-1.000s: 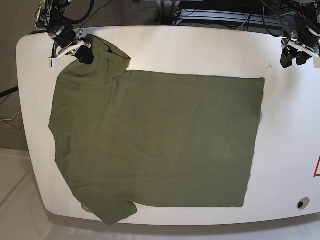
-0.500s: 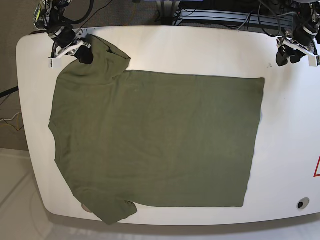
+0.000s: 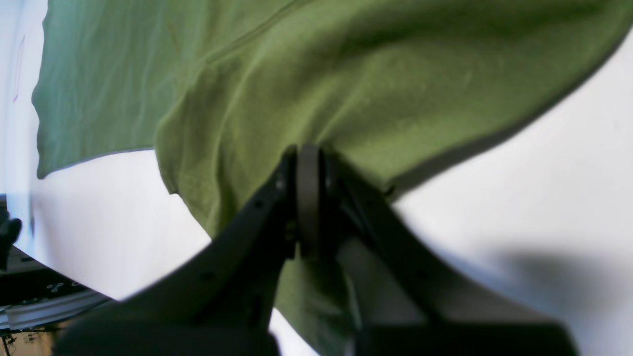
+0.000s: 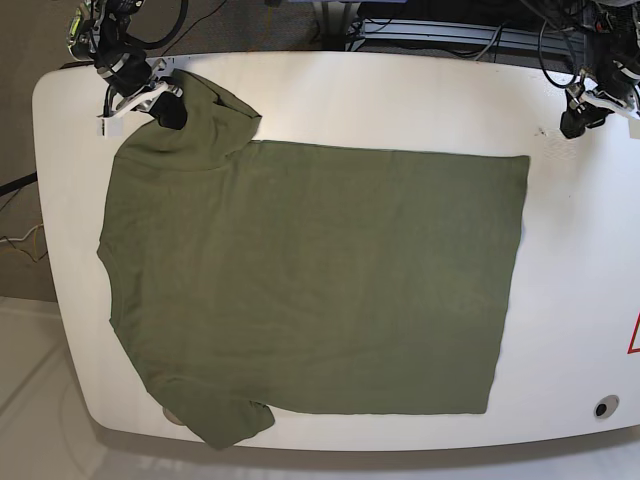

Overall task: Fold the T-shirt properly
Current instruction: 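Move the left gripper along the table edge toward the shirt's hem corner, then lower the left gripper onto the hem corner and close it, then hold both corners and pull the shirt toward the robot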

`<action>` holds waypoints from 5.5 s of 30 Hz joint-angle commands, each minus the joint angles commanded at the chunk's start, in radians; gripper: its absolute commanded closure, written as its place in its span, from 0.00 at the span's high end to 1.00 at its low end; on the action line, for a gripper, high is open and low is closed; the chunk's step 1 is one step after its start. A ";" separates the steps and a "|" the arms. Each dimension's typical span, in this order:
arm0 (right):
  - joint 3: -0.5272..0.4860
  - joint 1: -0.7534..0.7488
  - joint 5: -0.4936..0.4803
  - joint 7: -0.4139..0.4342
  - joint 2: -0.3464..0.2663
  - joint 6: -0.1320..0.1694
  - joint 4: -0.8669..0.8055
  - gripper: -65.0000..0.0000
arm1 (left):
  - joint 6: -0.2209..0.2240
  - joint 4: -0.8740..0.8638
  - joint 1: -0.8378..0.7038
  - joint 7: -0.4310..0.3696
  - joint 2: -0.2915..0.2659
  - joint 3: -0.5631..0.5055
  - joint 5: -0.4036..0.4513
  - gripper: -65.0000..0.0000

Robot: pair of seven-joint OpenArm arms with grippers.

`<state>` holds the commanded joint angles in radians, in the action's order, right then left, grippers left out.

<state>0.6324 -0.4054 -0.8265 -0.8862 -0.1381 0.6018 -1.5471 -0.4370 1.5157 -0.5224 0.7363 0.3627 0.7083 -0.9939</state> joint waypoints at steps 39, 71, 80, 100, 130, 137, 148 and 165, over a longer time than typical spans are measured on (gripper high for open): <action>0.000 -0.004 0.020 -0.009 0.015 -0.001 0.005 0.00 | -0.027 -0.123 0.105 0.044 -0.020 -0.079 -0.145 0.57; 0.003 0.004 0.008 0.002 0.011 0.024 0.007 0.00 | -0.005 -0.138 0.185 0.013 -0.050 -0.362 -0.030 0.52; 0.000 0.007 0.007 0.011 0.013 0.031 0.004 0.00 | -0.015 -0.139 0.200 0.029 -0.056 -0.371 -0.028 0.25; 0.000 0.011 0.002 0.017 0.011 0.047 0.004 0.00 | -0.024 -0.138 0.213 0.009 -0.085 -0.359 -0.006 0.00; 0.010 0.006 0.000 0.024 0.016 0.061 0.000 0.00 | -0.029 -0.031 0.160 -0.039 -0.057 -0.234 -0.001 0.50; 0.019 0.000 -0.012 0.025 0.015 0.072 -0.022 0.00 | -0.039 -0.045 0.191 0.000 -0.063 -0.189 0.006 0.45; 0.035 -0.006 -0.015 0.027 0.018 0.067 -0.066 0.00 | -0.045 -0.038 0.212 0.033 -0.065 -0.223 -0.009 0.25; 0.023 0.000 -0.002 0.016 0.020 0.074 -0.016 0.00 | -0.043 -0.027 0.176 -0.068 -0.083 -0.153 -0.013 0.57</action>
<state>0.6558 -0.4057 -0.8288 -0.8702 -0.1178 0.6756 -1.5633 -0.4797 1.4884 -0.3468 0.6687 0.2798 0.5548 -1.0071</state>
